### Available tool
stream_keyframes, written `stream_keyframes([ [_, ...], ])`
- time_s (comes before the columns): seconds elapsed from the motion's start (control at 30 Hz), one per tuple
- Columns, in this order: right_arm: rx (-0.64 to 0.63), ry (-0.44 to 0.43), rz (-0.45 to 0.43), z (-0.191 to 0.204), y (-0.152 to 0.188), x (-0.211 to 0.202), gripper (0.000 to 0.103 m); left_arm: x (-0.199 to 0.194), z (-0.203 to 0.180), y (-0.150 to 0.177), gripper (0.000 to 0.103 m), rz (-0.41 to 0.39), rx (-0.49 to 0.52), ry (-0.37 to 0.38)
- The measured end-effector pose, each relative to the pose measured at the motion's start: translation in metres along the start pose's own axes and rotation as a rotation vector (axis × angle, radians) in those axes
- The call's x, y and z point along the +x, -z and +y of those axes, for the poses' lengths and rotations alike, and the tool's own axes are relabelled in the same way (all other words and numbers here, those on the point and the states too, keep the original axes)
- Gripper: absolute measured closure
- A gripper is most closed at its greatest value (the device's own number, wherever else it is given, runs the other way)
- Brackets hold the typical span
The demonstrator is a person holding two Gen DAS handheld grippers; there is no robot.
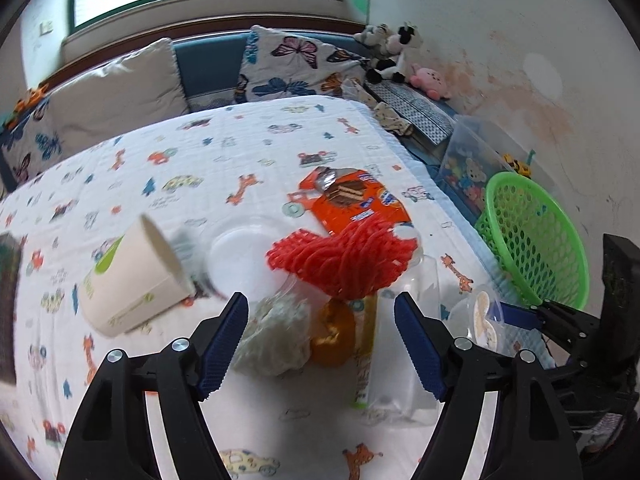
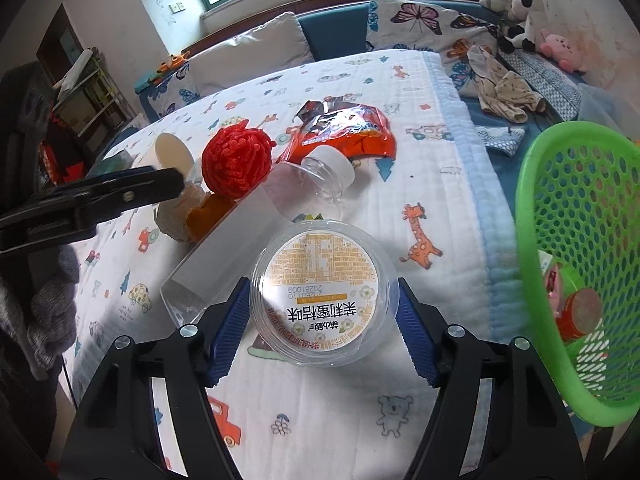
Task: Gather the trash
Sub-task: 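Grasp the clear jelly cup with the right tool while the left tool grasps the red fluffy toy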
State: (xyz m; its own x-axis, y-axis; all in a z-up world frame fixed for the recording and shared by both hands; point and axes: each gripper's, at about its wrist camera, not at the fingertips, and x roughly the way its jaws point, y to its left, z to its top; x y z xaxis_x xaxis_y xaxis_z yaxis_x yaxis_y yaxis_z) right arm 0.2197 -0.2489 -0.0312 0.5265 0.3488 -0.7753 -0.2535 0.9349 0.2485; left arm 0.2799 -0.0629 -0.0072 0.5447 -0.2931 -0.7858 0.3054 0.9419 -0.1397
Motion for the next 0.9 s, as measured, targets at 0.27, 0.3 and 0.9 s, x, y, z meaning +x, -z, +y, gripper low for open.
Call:
stream_keyframes([
  [0.27, 0.012, 0.016, -0.020, -0.007, 0.004, -0.017, 0.033, 0.016, -0.019, -0.015, 0.023, -0.007, 0.082, 0.030],
  [0.3, 0.016, 0.017, -0.021, -0.008, 0.005, -0.019, 0.033, 0.018, -0.021, -0.016, 0.023, -0.006, 0.096, 0.030],
  [0.9, 0.048, 0.039, -0.039, -0.019, 0.012, -0.036, 0.033, 0.041, -0.026, -0.021, 0.051, -0.008, 0.142, 0.043],
])
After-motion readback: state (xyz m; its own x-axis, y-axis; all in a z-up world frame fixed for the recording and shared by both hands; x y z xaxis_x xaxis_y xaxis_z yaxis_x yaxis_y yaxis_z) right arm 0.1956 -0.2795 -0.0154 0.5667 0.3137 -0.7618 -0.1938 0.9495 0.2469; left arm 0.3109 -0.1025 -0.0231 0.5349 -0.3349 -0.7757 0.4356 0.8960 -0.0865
